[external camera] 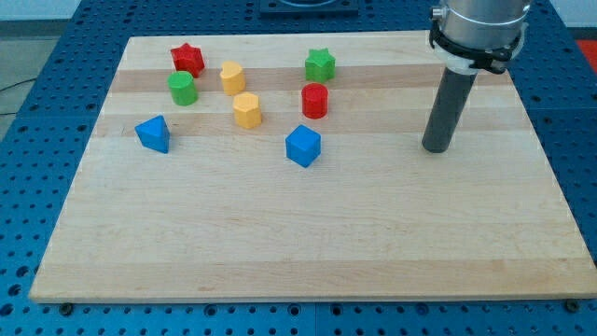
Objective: Push the red star into the yellow heart
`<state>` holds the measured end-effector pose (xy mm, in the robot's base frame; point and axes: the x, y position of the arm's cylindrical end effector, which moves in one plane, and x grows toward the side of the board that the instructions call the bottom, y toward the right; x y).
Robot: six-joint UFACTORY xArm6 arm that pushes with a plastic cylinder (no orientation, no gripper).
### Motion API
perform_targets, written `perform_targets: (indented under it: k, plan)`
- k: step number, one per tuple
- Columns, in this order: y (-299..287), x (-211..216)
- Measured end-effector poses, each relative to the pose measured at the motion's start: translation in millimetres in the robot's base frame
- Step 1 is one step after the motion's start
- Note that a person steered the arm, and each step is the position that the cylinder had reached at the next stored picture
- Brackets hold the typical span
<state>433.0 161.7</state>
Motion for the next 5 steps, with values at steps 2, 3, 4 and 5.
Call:
perform_targets:
  k: [2, 3, 4, 5]
  plan:
    - [55, -48]
    - [23, -106]
    - [-7, -116]
    - [-11, -182]
